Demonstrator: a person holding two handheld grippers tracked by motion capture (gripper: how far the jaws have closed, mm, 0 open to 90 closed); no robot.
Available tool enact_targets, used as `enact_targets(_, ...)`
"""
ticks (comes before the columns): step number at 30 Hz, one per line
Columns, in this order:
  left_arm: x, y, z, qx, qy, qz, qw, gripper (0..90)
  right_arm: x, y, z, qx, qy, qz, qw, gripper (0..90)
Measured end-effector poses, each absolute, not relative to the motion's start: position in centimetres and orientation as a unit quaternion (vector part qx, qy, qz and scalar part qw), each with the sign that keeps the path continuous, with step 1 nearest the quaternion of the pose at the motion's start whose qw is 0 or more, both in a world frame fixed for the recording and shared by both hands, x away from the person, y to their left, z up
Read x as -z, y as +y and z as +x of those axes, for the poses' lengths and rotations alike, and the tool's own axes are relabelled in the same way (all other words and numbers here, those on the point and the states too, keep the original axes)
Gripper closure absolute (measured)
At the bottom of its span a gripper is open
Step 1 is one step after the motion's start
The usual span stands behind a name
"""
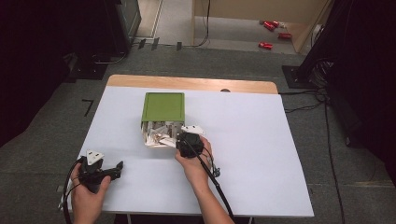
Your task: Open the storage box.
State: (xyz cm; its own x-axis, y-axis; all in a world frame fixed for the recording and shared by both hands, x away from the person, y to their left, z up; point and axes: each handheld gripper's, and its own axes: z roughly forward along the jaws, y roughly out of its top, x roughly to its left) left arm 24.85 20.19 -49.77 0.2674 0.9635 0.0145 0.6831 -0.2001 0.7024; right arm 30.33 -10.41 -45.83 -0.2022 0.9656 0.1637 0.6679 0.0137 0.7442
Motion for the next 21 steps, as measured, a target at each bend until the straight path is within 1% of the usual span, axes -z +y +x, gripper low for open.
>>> enact_targets(5, 49.8, 20.2, 24.9, -0.235, 0.558, 0.738, 0.299, 10.9, 45.4, -10.6, 29.9, -0.376, 0.678, 0.600, 0.198, 75.1)
enact_targets(9, 49.8, 20.2, 24.9, -0.235, 0.558, 0.738, 0.298, 11.0, 45.2, -10.7, 29.4, -0.383, 0.674, 0.597, 0.208, 75.9)
enact_targets(14, 49.8, 20.2, 24.9, -0.236, 0.558, 0.738, 0.298, 11.0, 44.1, -11.1, 28.7, -0.411, 0.662, 0.587, 0.222, 80.1)
enact_targets(19, 49.8, 20.2, 24.9, -0.236, 0.558, 0.738, 0.298, 10.9, 43.9, -11.2, 28.5, -0.416, 0.659, 0.585, 0.224, 82.1)
enact_targets(20, 49.8, 20.2, 24.9, -0.235, 0.558, 0.738, 0.299, 11.0, 43.8, -11.1, 28.4, -0.417, 0.658, 0.586, 0.224, 83.0)
enact_targets(21, 49.8, 20.2, 24.9, -0.235, 0.558, 0.738, 0.299, 10.9, 43.8, -11.1, 28.3, -0.420, 0.658, 0.584, 0.222, 85.8)
